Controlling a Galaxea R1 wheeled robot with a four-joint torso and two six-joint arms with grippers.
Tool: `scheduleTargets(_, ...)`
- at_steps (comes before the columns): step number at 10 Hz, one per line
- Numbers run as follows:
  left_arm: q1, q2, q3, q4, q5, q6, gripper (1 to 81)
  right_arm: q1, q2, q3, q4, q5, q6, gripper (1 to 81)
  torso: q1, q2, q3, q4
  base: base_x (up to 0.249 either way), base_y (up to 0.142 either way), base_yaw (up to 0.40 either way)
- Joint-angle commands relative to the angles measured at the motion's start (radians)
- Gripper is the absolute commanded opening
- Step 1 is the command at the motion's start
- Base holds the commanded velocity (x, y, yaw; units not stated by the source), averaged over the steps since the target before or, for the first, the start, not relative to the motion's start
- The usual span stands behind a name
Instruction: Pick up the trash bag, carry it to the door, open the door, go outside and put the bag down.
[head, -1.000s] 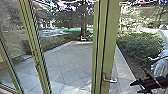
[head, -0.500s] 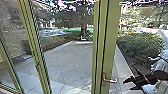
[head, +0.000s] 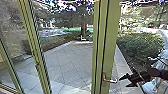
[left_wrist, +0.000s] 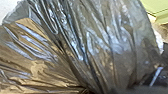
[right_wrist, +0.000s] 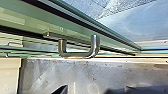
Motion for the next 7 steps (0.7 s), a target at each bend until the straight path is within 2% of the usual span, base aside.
scheduleTargets(1,-0.044,0.008,0.008,-0.004,0.077,0.0,1.0,0.147,0.045,-0.06,0.021,-0.027,0.022,81.1,0.0,0.0,0.0,0.0,0.0,0.0,0.0)
scheduleTargets(4,-0.043,0.009,0.002,-0.006,0.078,0.0,1.0,0.136,0.118,-0.145,0.022,-0.027,0.033,81.1,0.0,0.0,0.0,0.0,0.0,0.0,0.0)
scheduleTargets(7,-0.044,0.011,0.002,-0.004,0.078,0.0,1.0,0.129,0.14,-0.185,0.022,-0.025,0.068,81.1,0.0,0.0,0.0,0.0,0.0,0.0,0.0)
